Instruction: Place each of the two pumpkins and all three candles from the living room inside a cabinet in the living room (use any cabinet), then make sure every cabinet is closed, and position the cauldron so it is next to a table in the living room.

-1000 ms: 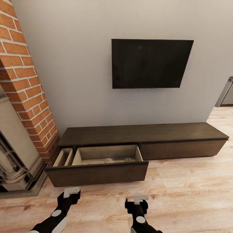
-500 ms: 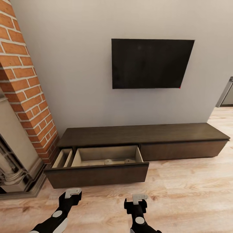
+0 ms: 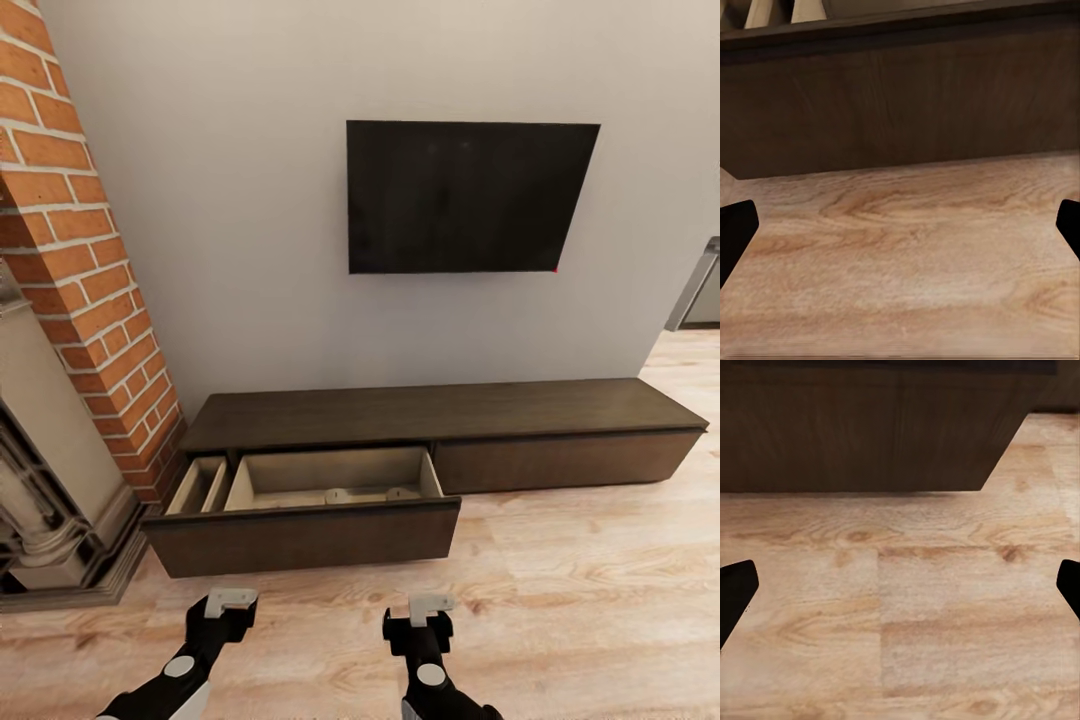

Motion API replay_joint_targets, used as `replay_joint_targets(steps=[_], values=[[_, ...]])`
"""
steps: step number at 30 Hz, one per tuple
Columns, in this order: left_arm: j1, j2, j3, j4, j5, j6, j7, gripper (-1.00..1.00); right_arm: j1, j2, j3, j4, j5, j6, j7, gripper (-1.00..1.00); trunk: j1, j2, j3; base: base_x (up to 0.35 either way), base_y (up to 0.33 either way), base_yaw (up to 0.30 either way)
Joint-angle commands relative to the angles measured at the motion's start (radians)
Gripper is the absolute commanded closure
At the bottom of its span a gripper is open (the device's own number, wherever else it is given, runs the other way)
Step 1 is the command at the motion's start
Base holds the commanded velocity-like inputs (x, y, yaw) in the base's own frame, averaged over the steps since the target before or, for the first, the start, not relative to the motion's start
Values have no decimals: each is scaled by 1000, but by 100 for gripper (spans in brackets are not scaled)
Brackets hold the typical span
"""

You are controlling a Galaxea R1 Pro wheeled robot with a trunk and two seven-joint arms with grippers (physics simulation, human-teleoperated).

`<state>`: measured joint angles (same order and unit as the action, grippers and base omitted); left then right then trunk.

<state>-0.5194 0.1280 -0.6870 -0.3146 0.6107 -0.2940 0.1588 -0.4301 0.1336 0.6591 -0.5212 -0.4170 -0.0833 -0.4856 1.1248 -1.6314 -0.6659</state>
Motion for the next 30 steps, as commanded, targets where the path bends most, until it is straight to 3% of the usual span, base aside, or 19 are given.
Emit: replay_joint_targets(steps=[1, 10, 30], values=[[-1, 1, -10, 1, 4, -3, 7, -100, -9, 0, 7, 1, -10, -7, -6, -100, 0, 0, -1, -35, 7, 0], [-1, 1, -15, 10, 4, -4, 5, -100, -68, 1, 7, 9, -6, -7, -5, -100, 0, 0, -1, -9, 2, 0], [-1, 1, -16, 11, 6, -1, 7, -100, -75, 0, 11, 63, -6, -11, -5, -100, 0, 0, -1, 121, 3, 0]])
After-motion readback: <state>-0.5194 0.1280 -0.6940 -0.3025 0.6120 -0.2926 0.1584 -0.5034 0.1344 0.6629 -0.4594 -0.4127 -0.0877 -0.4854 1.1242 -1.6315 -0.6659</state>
